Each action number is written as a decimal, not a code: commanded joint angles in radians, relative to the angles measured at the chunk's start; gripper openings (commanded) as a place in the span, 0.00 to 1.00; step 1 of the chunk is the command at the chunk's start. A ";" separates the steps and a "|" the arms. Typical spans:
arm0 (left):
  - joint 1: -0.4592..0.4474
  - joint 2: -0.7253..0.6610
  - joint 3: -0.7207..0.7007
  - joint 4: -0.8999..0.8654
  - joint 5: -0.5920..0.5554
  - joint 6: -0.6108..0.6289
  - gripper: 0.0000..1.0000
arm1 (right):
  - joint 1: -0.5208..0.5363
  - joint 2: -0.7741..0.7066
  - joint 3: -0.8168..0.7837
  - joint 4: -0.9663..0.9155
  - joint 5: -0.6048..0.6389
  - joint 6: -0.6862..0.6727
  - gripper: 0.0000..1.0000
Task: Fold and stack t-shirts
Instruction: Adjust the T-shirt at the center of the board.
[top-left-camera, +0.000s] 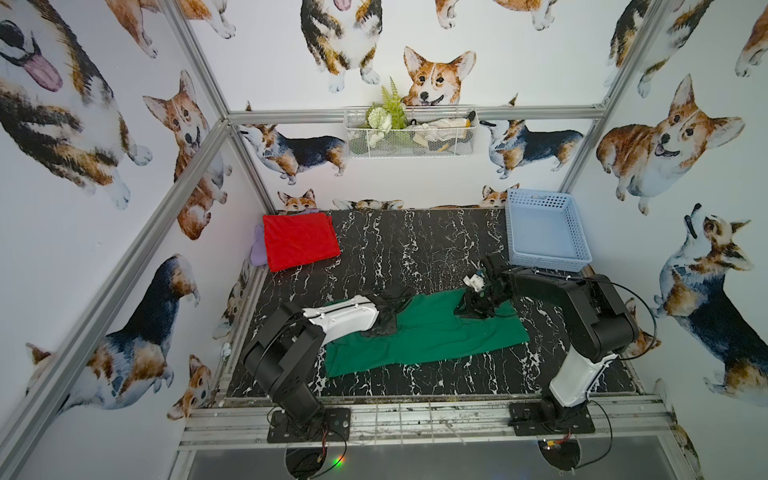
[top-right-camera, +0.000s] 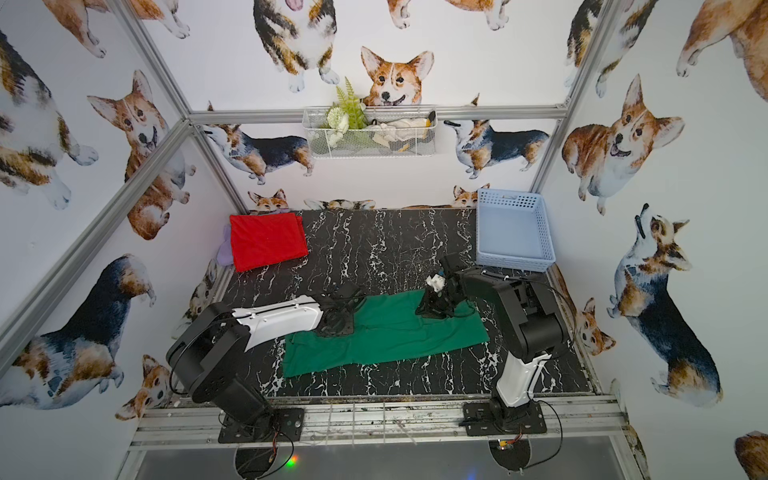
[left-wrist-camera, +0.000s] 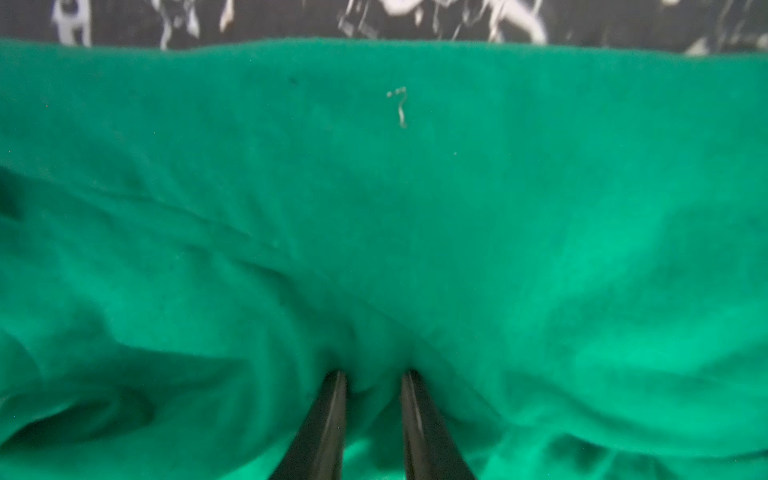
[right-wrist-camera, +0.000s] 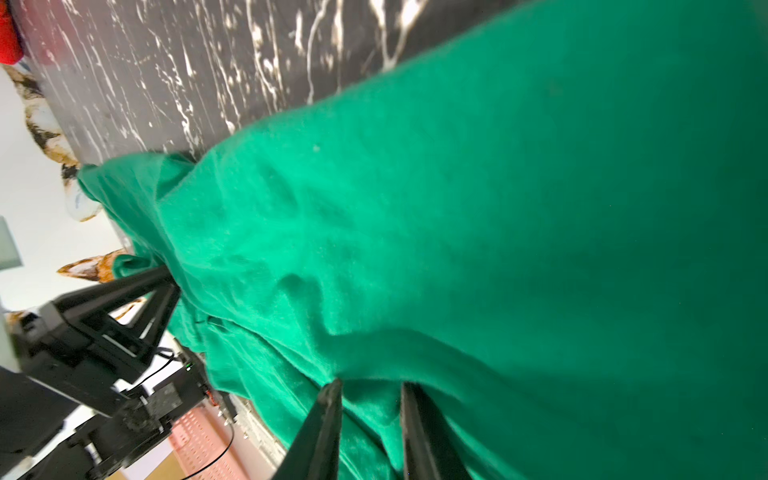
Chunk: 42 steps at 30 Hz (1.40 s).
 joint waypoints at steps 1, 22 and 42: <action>0.033 0.061 0.064 -0.010 -0.014 0.064 0.28 | -0.001 -0.042 -0.012 -0.039 0.089 0.002 0.31; 0.164 0.453 0.566 -0.053 0.048 0.314 0.24 | -0.002 -0.137 -0.067 -0.109 0.195 -0.007 0.31; 0.267 0.824 1.200 -0.206 0.230 0.453 0.24 | -0.002 -0.267 0.061 -0.298 0.285 -0.022 0.32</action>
